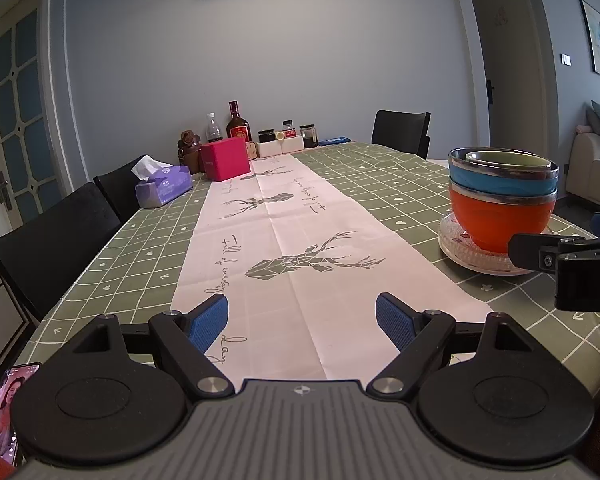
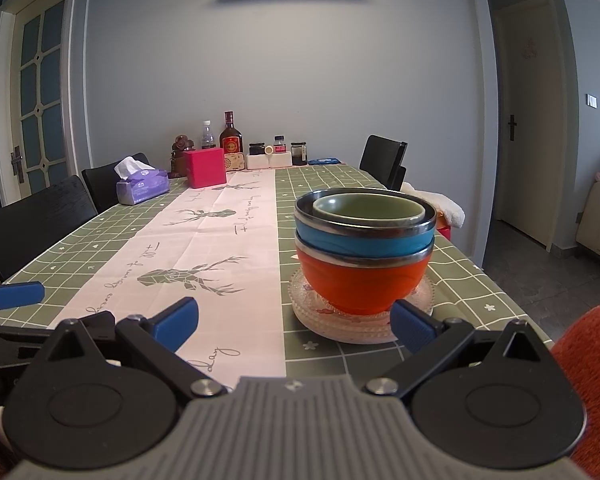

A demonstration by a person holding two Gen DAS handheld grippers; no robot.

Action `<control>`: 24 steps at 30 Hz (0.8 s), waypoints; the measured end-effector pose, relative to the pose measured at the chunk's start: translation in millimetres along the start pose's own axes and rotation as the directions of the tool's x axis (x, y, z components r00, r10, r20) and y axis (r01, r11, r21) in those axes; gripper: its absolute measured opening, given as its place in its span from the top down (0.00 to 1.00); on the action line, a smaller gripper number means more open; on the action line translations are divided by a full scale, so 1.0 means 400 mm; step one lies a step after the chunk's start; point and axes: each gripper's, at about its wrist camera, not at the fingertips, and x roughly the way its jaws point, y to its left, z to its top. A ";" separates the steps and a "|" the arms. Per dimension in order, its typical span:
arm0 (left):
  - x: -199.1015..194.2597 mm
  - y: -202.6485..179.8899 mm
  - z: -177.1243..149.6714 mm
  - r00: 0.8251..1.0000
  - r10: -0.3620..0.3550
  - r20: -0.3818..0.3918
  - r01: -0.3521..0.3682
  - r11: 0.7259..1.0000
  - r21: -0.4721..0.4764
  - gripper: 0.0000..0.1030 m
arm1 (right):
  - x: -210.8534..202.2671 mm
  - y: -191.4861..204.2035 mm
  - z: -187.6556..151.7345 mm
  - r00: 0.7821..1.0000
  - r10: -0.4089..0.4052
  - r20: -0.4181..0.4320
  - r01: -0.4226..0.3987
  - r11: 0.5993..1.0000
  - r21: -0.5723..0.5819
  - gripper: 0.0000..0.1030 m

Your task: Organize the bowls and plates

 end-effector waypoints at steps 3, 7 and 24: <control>-0.001 0.000 0.000 1.000 0.001 -0.001 -0.001 1.000 0.000 0.05 | -0.001 0.000 0.000 1.000 0.000 0.000 0.000 1.000 0.000 0.03; -0.002 0.000 0.000 1.000 0.002 0.000 -0.002 1.000 0.000 0.05 | 0.000 0.000 0.000 1.000 0.000 0.000 0.000 1.000 0.000 0.03; -0.006 0.002 -0.001 1.000 0.009 -0.001 -0.009 1.000 0.005 0.05 | -0.002 0.002 -0.001 1.000 0.001 -0.001 -0.001 1.000 -0.001 0.03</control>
